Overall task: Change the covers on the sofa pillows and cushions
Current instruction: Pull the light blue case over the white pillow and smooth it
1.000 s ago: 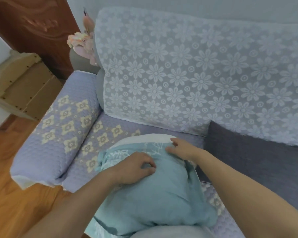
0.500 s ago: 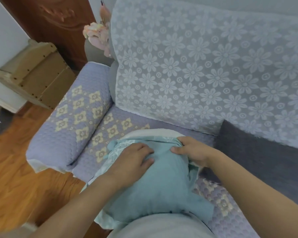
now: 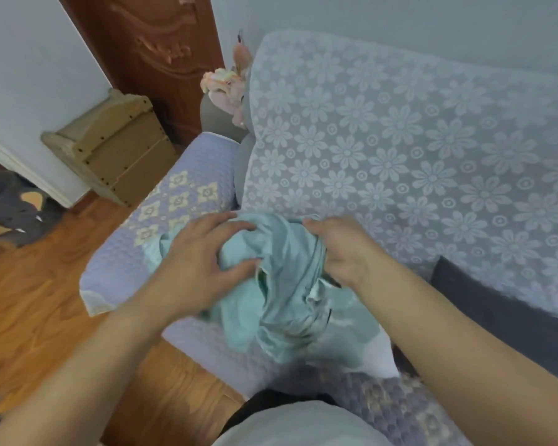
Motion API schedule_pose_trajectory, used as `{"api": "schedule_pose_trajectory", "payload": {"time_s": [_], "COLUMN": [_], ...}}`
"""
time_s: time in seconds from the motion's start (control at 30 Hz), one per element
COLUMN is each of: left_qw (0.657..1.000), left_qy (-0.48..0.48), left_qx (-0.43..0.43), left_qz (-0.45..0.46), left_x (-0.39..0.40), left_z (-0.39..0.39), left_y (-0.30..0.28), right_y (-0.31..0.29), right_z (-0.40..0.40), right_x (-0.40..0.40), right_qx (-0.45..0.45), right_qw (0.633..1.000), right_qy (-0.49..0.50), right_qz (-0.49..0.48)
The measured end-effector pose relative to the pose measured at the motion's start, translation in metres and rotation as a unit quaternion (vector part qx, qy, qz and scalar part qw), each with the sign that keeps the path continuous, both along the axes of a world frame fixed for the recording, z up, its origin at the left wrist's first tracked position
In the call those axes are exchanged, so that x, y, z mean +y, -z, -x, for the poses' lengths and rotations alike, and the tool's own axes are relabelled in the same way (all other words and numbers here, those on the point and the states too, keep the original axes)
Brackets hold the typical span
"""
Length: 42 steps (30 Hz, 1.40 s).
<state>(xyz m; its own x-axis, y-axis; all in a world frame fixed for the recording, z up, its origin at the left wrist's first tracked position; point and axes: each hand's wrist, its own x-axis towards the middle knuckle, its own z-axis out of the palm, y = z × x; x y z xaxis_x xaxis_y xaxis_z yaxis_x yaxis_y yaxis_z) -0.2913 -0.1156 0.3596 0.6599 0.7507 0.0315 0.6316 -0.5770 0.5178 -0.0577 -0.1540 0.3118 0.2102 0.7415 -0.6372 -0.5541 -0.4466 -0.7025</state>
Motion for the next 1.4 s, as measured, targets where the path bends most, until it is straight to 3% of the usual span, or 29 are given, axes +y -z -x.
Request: {"api": "schedule_pose_trajectory", "payload": {"time_s": [0.13, 0.2, 0.3, 0.37, 0.43, 0.5, 0.63, 0.7, 0.77, 0.83, 0.93, 1.03, 1.1, 1.27, 1.4], "left_qw": [0.984, 0.967, 0.953, 0.954, 0.964, 0.972, 0.977, 0.983, 0.994, 0.999, 0.967, 0.908, 0.895, 0.898, 0.910], "left_qy": [-0.053, -0.098, -0.141, -0.184, -0.166, -0.119, -0.094, -0.116, -0.079, 0.021, 0.105, 0.070, 0.033, 0.059, 0.076], "left_qx": [0.165, 0.234, 0.269, 0.236, 0.208, 0.193, 0.145, 0.101, 0.033, -0.023, 0.027, 0.070, 0.103, 0.186, 0.220], "left_qz": [0.039, 0.016, -0.008, -0.008, -0.020, -0.061, -0.124, -0.096, -0.066, 0.009, 0.231, 0.406, 0.433, 0.395, 0.343], "left_x": [0.098, 0.124, 0.126, 0.122, 0.123, 0.125, 0.148, 0.150, 0.122, 0.070, 0.000, -0.027, -0.034, -0.049, -0.038], "left_z": [0.009, -0.005, -0.033, -0.042, -0.063, -0.089, -0.153, -0.185, -0.207, -0.208, -0.167, -0.133, -0.123, -0.116, -0.134], "left_y": [-0.040, -0.019, 0.052, 0.085, 0.097, 0.096, 0.089, 0.098, 0.114, 0.144, 0.221, 0.270, 0.293, 0.330, 0.376], "right_y": [-0.017, 0.019, 0.145, 0.196, 0.180, 0.167, 0.175, 0.182, 0.179, 0.177, 0.172, 0.191, 0.215, 0.260, 0.280], "right_z": [0.002, -0.011, -0.045, -0.055, -0.060, -0.075, -0.097, -0.102, -0.111, -0.121, -0.116, -0.094, -0.085, -0.111, -0.117], "right_x": [0.013, 0.010, -0.031, -0.084, -0.119, -0.136, -0.134, -0.127, -0.126, -0.131, -0.140, -0.146, -0.147, -0.170, -0.162], "right_qx": [0.026, -0.055, -0.117, -0.181, -0.252, -0.265, -0.179, -0.120, -0.098, -0.099, -0.212, -0.249, -0.280, -0.246, -0.296], "right_qw": [0.993, 0.992, 0.974, 0.953, 0.922, 0.913, 0.935, 0.937, 0.907, 0.879, 0.900, 0.933, 0.921, 0.859, 0.868], "right_qy": [-0.114, -0.081, 0.012, -0.001, 0.037, 0.079, 0.124, 0.231, 0.367, 0.435, 0.286, 0.077, 0.033, 0.181, 0.147], "right_qz": [0.001, 0.082, 0.193, 0.244, 0.291, 0.300, 0.279, 0.232, 0.182, 0.169, 0.251, 0.249, 0.269, 0.412, 0.370]}}
